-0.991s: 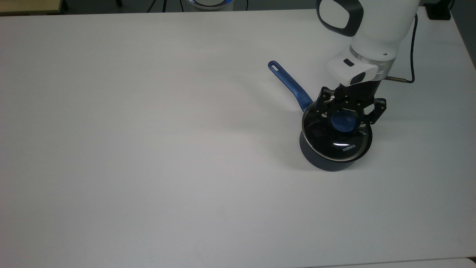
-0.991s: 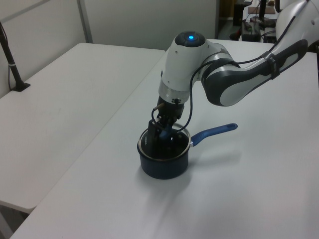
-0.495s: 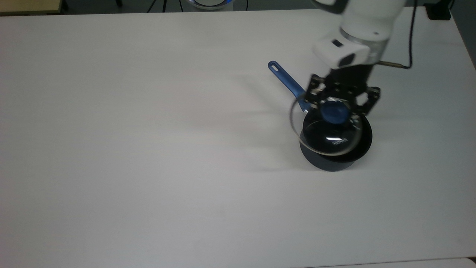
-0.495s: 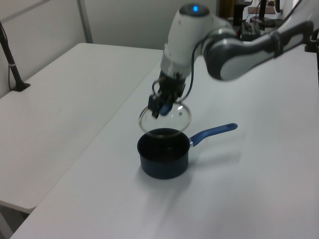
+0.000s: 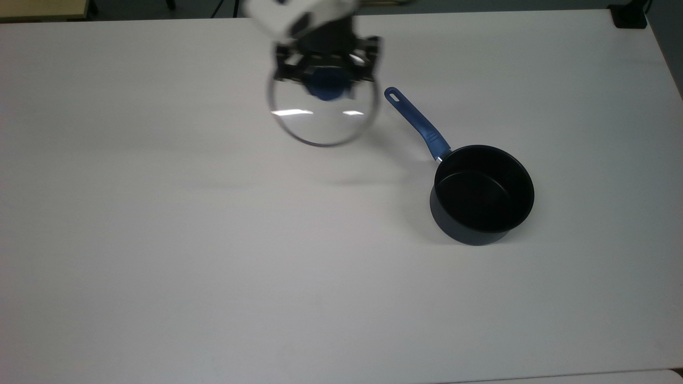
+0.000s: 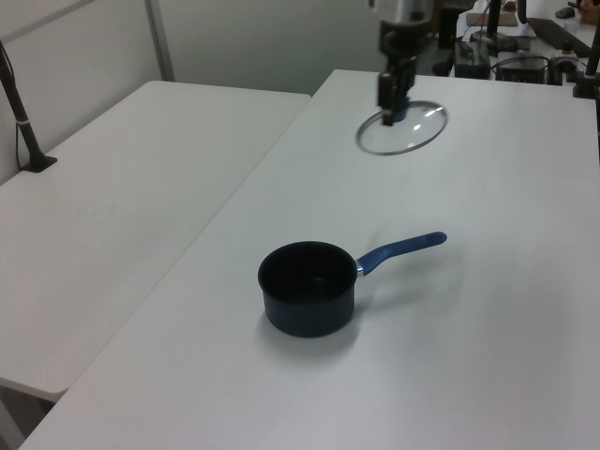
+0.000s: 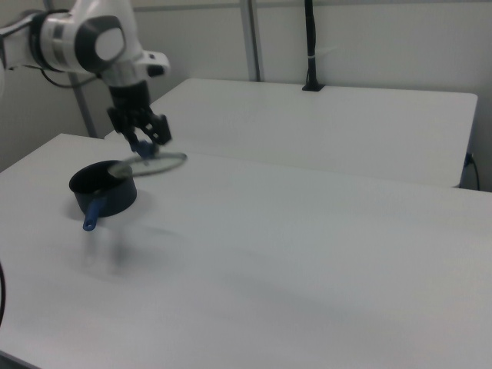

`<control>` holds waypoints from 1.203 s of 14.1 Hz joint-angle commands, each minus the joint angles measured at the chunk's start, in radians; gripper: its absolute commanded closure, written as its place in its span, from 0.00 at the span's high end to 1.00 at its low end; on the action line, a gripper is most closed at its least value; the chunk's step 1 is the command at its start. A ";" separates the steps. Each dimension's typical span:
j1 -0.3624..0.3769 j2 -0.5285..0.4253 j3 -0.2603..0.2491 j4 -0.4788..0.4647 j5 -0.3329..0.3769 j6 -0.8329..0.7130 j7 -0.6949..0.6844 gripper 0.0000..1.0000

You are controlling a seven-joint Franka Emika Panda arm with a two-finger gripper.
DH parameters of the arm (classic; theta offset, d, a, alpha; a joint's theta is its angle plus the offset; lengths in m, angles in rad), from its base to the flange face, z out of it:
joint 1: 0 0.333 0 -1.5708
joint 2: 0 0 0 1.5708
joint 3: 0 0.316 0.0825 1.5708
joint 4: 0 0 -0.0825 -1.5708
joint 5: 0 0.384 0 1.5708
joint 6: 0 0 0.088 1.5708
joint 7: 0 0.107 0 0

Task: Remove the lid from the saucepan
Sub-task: 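Carry the glass lid away from the saucepan and lower it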

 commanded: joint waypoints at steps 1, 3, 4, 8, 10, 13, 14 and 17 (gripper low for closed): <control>-0.132 -0.099 0.004 -0.280 0.028 0.133 -0.213 0.58; -0.192 -0.113 0.002 -0.448 0.028 0.316 -0.316 0.58; -0.213 -0.111 0.002 -0.483 0.028 0.365 -0.336 0.58; -0.226 -0.055 0.001 -0.567 0.027 0.562 -0.350 0.59; -0.229 -0.041 0.001 -0.564 0.027 0.565 -0.350 0.59; -0.235 -0.038 0.001 -0.561 0.028 0.542 -0.332 0.88; -0.239 -0.038 0.001 -0.557 0.028 0.506 -0.332 1.00; -0.240 -0.048 0.001 -0.541 0.028 0.478 -0.330 1.00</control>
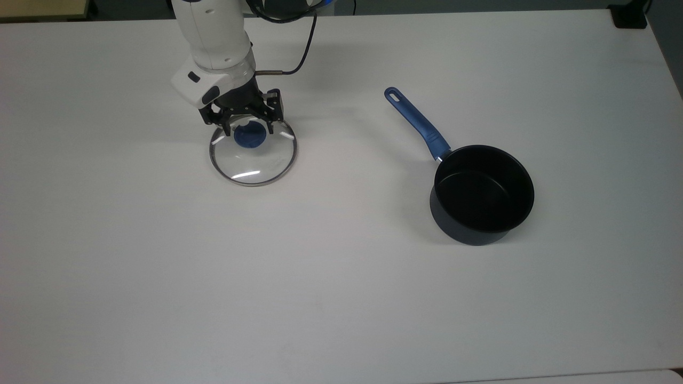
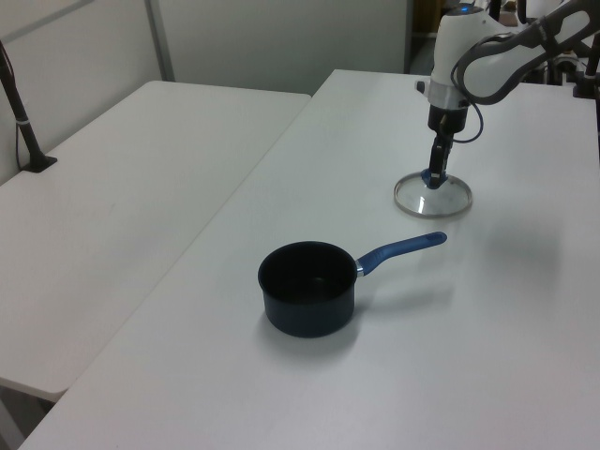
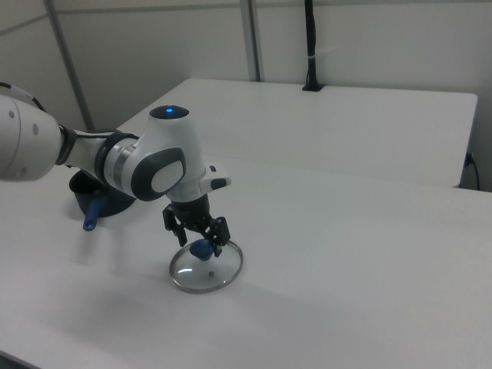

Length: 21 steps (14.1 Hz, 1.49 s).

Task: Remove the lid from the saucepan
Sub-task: 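Set the lid on the table, open the gripper, and raise it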

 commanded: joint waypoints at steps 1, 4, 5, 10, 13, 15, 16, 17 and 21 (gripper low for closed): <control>-0.004 -0.039 0.001 0.036 0.022 -0.067 0.014 1.00; 0.015 -0.052 0.001 0.303 0.010 -0.293 0.192 1.00; 0.028 -0.055 0.001 0.360 0.007 -0.350 0.206 1.00; 0.072 -0.194 -0.069 0.473 0.012 -0.627 0.216 1.00; 0.213 -0.231 -0.208 0.470 0.018 -0.678 0.233 1.00; 0.218 -0.217 -0.209 0.473 0.007 -0.661 0.209 1.00; 0.218 -0.210 -0.209 0.475 0.007 -0.645 0.188 1.00; 0.218 -0.207 -0.207 0.475 0.005 -0.641 0.172 1.00; 0.215 -0.205 -0.206 0.478 0.005 -0.638 0.181 1.00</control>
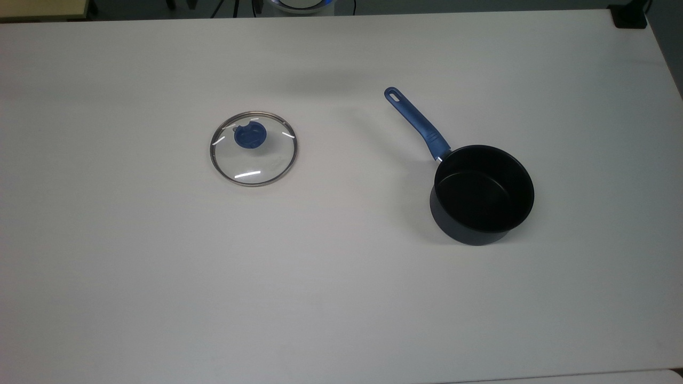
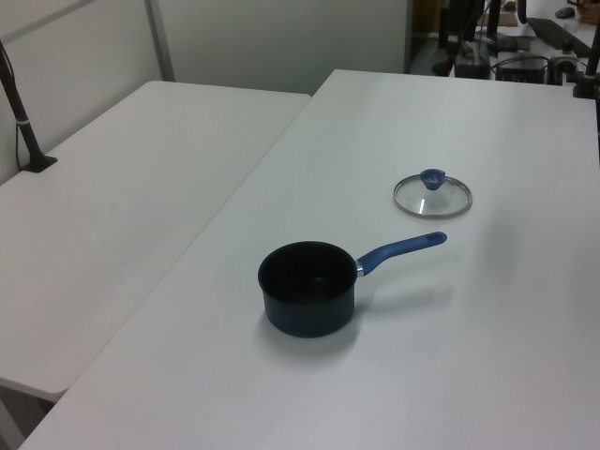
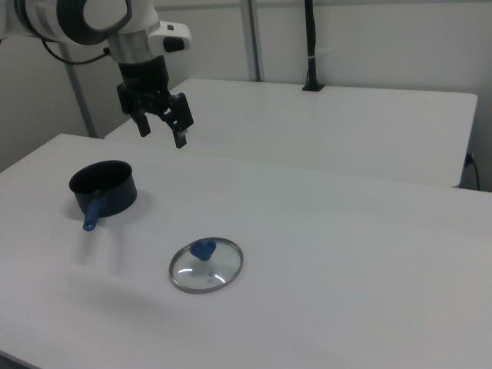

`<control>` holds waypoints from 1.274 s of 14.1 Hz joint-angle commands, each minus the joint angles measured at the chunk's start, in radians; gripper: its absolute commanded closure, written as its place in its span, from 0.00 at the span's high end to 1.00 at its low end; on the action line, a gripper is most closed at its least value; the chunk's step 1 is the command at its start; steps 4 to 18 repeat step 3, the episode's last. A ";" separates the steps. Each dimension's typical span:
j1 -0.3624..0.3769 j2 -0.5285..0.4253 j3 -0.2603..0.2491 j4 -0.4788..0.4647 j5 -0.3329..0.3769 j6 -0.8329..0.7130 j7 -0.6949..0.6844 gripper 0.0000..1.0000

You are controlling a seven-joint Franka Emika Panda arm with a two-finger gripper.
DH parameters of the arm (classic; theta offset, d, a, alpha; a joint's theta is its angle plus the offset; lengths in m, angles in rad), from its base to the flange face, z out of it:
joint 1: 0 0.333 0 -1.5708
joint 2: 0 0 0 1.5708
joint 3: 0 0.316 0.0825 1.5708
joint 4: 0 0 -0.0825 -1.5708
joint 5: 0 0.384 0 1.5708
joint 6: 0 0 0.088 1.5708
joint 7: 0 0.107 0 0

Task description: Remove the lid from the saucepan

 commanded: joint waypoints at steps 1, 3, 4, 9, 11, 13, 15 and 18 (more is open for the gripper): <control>0.017 -0.007 -0.017 -0.007 0.005 0.020 -0.013 1.00; 0.017 -0.008 -0.017 -0.007 0.005 0.018 -0.012 1.00; 0.017 -0.008 -0.017 -0.007 0.005 0.018 -0.012 1.00; 0.017 -0.008 -0.017 -0.007 0.005 0.018 -0.012 1.00; 0.017 -0.008 -0.017 -0.007 0.005 0.018 -0.012 1.00; 0.017 -0.008 -0.017 -0.007 0.005 0.018 -0.012 1.00; 0.017 -0.008 -0.017 -0.007 0.005 0.018 -0.012 1.00; 0.017 -0.008 -0.017 -0.007 0.005 0.018 -0.012 1.00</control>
